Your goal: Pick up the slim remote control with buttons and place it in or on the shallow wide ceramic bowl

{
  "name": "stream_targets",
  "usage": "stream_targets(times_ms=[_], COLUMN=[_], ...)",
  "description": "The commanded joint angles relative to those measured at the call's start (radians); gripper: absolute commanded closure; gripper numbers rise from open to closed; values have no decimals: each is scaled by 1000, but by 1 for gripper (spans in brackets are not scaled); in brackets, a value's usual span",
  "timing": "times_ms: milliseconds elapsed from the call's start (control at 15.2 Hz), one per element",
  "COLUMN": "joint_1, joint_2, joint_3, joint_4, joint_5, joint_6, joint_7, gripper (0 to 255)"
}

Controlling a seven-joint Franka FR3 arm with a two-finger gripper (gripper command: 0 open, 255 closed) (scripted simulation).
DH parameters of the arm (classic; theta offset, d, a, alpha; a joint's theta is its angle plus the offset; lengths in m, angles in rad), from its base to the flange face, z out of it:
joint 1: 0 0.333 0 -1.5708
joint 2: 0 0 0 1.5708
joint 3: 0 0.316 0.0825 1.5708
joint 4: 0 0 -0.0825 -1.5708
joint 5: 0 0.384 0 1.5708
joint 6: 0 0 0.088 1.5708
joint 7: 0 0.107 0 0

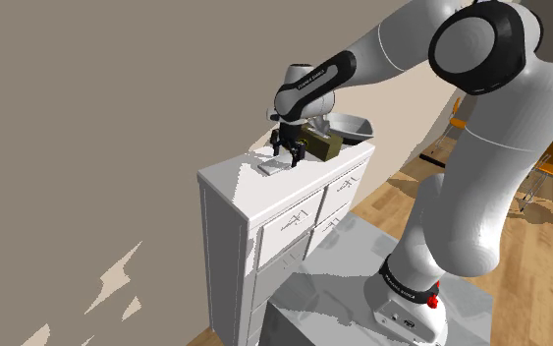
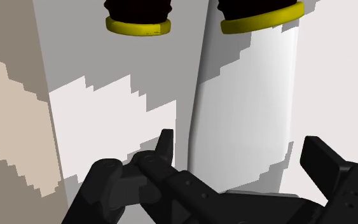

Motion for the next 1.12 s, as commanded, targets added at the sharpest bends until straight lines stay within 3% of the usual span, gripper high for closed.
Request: stream_targets(times_ms=[0, 594, 1056], joint_1=[0, 0, 5], joint_2=[0, 0, -68], joint_3=[0, 0, -3], joint_4=[0, 0, 35], joint_5=[0, 0, -53], joint_6=[0, 0, -91], joint_7=[0, 0, 38], gripper=[255, 255, 255])
